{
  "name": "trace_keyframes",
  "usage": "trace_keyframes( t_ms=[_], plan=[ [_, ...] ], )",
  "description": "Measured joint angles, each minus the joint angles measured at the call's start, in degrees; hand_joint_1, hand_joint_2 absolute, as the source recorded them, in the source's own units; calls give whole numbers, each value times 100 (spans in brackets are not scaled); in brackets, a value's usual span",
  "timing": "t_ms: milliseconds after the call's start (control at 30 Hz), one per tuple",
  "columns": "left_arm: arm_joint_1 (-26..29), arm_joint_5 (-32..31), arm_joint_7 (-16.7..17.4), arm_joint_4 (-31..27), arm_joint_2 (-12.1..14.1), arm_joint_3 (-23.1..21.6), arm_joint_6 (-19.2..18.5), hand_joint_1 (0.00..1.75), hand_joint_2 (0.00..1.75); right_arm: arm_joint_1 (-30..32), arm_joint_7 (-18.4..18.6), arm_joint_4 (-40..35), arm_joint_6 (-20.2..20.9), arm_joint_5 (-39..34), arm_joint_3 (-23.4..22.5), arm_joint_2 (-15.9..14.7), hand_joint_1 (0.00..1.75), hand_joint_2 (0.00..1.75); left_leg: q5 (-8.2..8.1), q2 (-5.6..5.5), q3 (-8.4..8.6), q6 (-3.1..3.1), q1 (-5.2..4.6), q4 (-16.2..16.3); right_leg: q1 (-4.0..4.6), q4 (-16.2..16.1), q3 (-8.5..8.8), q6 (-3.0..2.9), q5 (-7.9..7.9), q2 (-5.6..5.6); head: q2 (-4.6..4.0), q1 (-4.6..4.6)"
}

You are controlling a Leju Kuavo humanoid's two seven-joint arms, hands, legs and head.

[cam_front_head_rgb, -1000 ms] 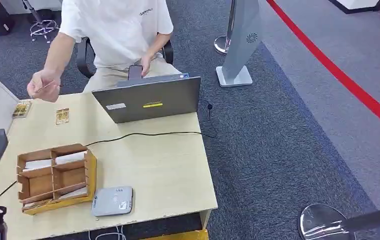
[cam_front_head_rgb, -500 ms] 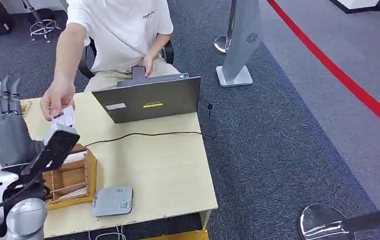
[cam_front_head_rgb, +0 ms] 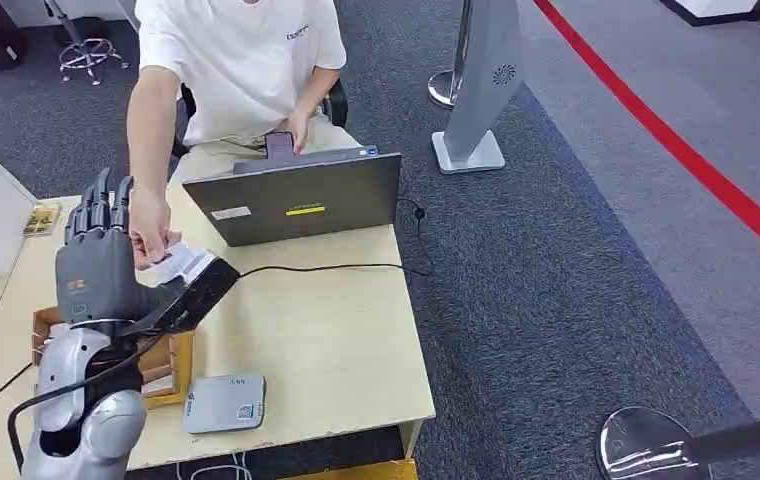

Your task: Pass the card to the sensor for recognition and then transmit it.

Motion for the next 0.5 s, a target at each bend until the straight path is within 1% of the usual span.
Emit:
trace_keyframes(
  t_ms=[300, 400, 433, 500],
  plan=[
    [2, 85, -88, 85, 37, -57, 24, 175, 175, 106, 74, -136, 17, -111, 118, 0, 0, 175, 0, 0, -1, 0, 0, 0, 0, 0, 0, 0, 0, -1, 0, 0],
    [8, 92, -105, 88, 48, -66, 28, 175, 175, 266, 238, -370, 55, -323, 308, 2, 0, 175, 0, -1, -2, 0, 0, 0, 0, 0, 0, 0, 0, -1, 0, 0],
    [9, 92, -107, 90, 53, -68, 37, 175, 175, 391, 343, -547, 114, -417, 453, 2, 0, 175, 0, -2, -3, 0, 0, 0, 0, 0, 0, 0, 0, -2, 0, 0],
    [11, 92, -111, 90, 59, -68, 52, 175, 175, 485, 405, -685, 122, -469, 579, 2, 0, 175, 0, -1, -3, 0, 0, 0, 0, 0, 0, 0, 0, -1, 0, 0]
  ],
)
